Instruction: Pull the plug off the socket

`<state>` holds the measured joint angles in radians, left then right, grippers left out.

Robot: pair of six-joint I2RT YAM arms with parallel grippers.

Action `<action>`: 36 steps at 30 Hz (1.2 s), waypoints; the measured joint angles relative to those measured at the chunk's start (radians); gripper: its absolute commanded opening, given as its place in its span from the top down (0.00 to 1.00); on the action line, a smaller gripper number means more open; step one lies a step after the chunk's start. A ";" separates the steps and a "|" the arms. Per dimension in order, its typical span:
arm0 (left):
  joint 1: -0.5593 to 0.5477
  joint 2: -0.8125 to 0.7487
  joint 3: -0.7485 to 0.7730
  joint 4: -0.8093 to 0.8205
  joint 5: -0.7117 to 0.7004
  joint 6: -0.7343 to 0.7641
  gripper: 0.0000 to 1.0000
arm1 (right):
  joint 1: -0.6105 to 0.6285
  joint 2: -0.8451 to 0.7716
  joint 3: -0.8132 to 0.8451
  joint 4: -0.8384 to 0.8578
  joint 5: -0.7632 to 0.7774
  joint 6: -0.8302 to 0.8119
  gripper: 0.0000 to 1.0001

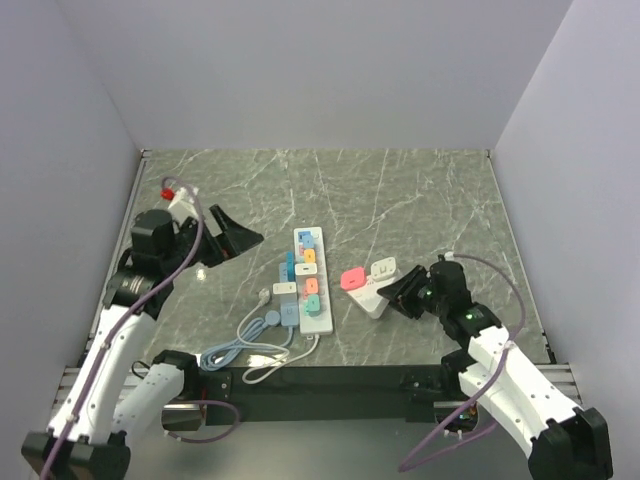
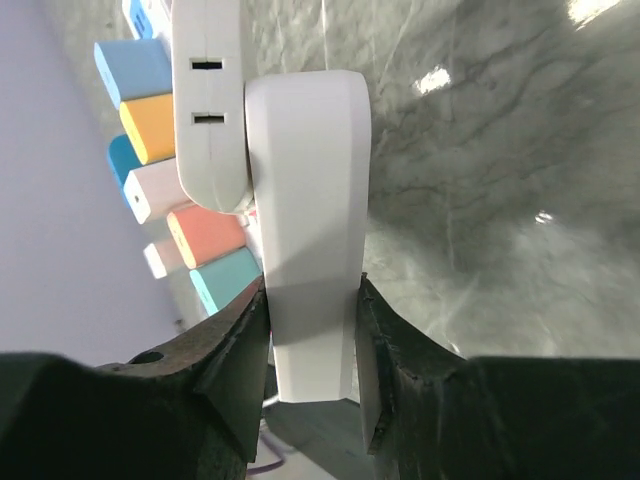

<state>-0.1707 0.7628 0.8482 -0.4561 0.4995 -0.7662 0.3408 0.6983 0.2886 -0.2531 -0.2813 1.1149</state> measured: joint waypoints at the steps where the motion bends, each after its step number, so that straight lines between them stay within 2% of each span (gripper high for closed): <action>1: -0.023 0.029 0.014 -0.004 0.003 0.011 0.01 | 0.000 -0.008 0.037 -0.060 0.018 -0.022 1.00; 8: -0.298 0.232 0.152 -0.035 -0.104 0.044 0.01 | 0.000 -0.018 0.229 -0.287 0.080 -0.189 1.00; 20: -0.641 0.534 0.285 0.005 -0.396 -0.124 0.01 | 0.000 -0.113 0.264 -0.353 0.048 -0.346 1.00; 24: -0.690 0.675 0.357 0.053 -0.419 -0.126 0.01 | 0.000 -0.133 0.293 -0.346 0.015 -0.382 1.00; 28: -0.701 0.774 0.423 0.093 -0.408 -0.032 0.01 | 0.000 -0.118 0.328 -0.346 -0.047 -0.407 1.00; 33: -0.682 0.743 0.426 0.127 -0.345 0.154 0.00 | -0.003 -0.056 0.381 -0.364 -0.165 -0.429 1.00; 36: -0.637 0.660 0.378 0.164 -0.256 0.240 0.01 | -0.013 -0.004 0.421 -0.381 -0.245 -0.451 1.00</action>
<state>-0.8074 1.4227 1.2266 -0.2924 0.2432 -0.5262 0.3283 0.6945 0.7097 -0.6338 -0.5262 0.6643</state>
